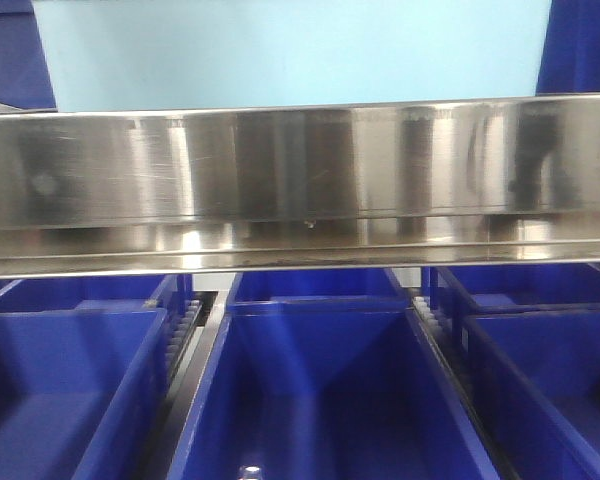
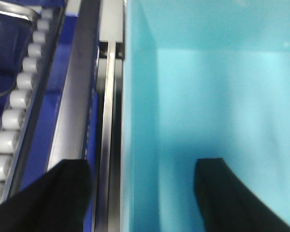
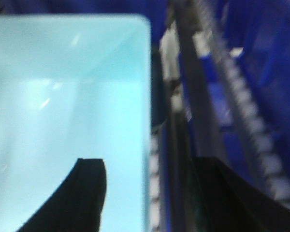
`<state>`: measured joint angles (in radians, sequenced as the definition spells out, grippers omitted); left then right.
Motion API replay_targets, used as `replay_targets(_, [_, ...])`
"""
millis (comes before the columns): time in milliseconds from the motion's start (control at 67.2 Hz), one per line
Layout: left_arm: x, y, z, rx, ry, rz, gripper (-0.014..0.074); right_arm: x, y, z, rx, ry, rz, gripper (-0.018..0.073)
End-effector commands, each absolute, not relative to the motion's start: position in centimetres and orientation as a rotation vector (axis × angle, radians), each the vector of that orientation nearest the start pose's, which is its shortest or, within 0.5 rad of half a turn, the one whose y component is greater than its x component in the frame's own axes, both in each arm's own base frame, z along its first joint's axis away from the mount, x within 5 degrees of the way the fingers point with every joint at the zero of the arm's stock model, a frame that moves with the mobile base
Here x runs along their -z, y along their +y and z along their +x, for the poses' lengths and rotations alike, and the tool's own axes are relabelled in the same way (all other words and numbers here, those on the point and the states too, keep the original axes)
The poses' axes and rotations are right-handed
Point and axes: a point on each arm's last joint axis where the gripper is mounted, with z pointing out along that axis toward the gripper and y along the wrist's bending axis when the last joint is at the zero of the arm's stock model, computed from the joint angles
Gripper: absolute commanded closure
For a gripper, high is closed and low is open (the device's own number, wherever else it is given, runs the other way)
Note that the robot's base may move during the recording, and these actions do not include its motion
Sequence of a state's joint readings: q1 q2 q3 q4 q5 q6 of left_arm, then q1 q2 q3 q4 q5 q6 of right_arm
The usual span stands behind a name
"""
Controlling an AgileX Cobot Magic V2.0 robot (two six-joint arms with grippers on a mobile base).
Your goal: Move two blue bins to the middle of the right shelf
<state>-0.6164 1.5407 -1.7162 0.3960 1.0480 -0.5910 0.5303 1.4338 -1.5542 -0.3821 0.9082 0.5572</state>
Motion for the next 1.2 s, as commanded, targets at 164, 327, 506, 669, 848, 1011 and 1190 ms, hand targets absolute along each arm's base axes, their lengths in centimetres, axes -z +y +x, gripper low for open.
replay_targets(164, [-44.4,-15.8,28.5,0.049,2.361,0.097,0.0250,-43.3,12.8,27.4,-0.057,2.378,-0.144,0.0282])
replay_targets(327, [-43.9,-15.6,29.7,0.127,2.415,0.104,0.0214,-43.5,13.2,28.1,-0.036,2.425,-0.158,0.0282])
replay_targets(506, [-43.4,-15.6,30.6,0.152,2.439,0.110,0.0214,-43.5,13.9,29.6,-0.132,2.449,-0.156,0.0282])
replay_targets(669, [-43.3,-16.0,30.5,0.193,2.455,0.135,0.0214,-43.3,13.5,29.8,-0.189,2.470,-0.118,0.0282])
replay_targets(848, [-43.1,-15.9,30.7,0.172,2.455,0.139,0.0214,-43.1,13.4,29.9,-0.192,2.479,-0.124,0.0282])
replay_targets(1011, [-42.7,-15.9,30.7,0.162,2.467,0.141,0.0214,-41.7,13.5,30.0,-0.169,2.526,-0.138,0.0282])
replay_targets(1190, [-41.2,-16.0,30.8,0.132,2.514,0.150,0.0214,-40.1,13.5,30.0,-0.147,2.577,-0.145,0.0282])
